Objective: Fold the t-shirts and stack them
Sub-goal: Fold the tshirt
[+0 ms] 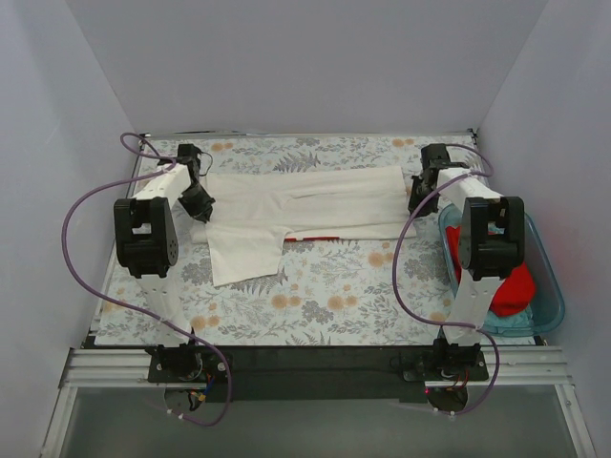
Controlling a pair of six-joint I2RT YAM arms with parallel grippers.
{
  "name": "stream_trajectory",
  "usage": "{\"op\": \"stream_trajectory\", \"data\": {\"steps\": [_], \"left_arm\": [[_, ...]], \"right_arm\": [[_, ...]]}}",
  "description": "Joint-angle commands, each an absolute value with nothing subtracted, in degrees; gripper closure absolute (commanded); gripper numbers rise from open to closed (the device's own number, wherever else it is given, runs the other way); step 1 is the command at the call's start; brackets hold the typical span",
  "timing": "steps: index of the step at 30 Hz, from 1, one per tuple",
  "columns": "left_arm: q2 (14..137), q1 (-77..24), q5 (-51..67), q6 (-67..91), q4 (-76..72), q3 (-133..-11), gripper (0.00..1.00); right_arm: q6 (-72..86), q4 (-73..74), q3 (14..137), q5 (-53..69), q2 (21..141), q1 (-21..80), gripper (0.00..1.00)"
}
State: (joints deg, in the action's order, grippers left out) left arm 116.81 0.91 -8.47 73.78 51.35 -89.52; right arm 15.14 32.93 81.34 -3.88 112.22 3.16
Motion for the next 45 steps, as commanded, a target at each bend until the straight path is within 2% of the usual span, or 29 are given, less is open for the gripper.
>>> {"op": "stream_trajectory", "data": {"steps": [1,4,5,6,9,12,14,18,22,25,30,38,42,45], "left_arm": [[115.3,1.6,-9.6,73.7,48.2,-88.5,0.94],[113.9,1.6,-9.3,73.1,48.1,-88.6,0.83],[113.3,1.6,-9.2,73.0,48.1,-88.3,0.74],[111.6,1.5,-9.1,72.8,48.2,-88.2,0.7],[107.7,1.1,-9.1,72.6,48.4,-86.0,0.5],[100.5,-1.0,-10.3,72.2,48.8,-80.5,0.35],[94.3,-2.5,-10.6,71.9,48.8,-76.9,0.34],[86.1,-10.7,-11.7,72.9,50.3,-67.5,0.34],[81.4,-17.7,-11.0,76.5,50.0,-58.9,0.34],[80.9,-21.1,-11.0,78.3,48.6,-53.4,0.39],[83.5,-23.4,-12.7,78.0,44.0,-52.2,0.45],[89.8,-24.7,-15.7,78.5,42.1,-51.6,0.48],[91.2,-25.0,-16.6,79.3,41.7,-49.8,0.59],[92.0,-25.0,-17.7,78.5,41.1,-49.7,0.86]], "right_arm": [[15.2,30.8,82.9,-5.3,112.6,3.0,0.87],[14.7,30.7,83.4,-4.1,112.0,3.2,0.68],[14.2,30.8,83.5,-4.0,110.9,3.3,0.63],[14.1,30.8,83.3,-3.9,110.2,3.6,0.52],[13.6,31.1,81.9,-3.3,106.4,4.0,0.38],[13.3,31.3,79.6,-2.4,101.0,4.6,0.29],[13.0,31.3,76.1,-2.1,96.7,5.8,0.26],[13.4,31.2,69.1,-0.7,89.6,7.7,0.2],[13.3,31.2,62.9,-0.8,83.3,10.3,0.18],[13.3,31.1,59.5,-0.4,78.6,11.9,0.18],[13.8,30.9,54.4,2.2,75.0,14.0,0.17],[14.9,30.0,50.0,3.6,71.6,14.6,0.17],[14.9,29.4,49.5,4.7,71.8,14.5,0.17],[15.0,28.8,49.6,5.6,72.3,14.6,0.17]]}}
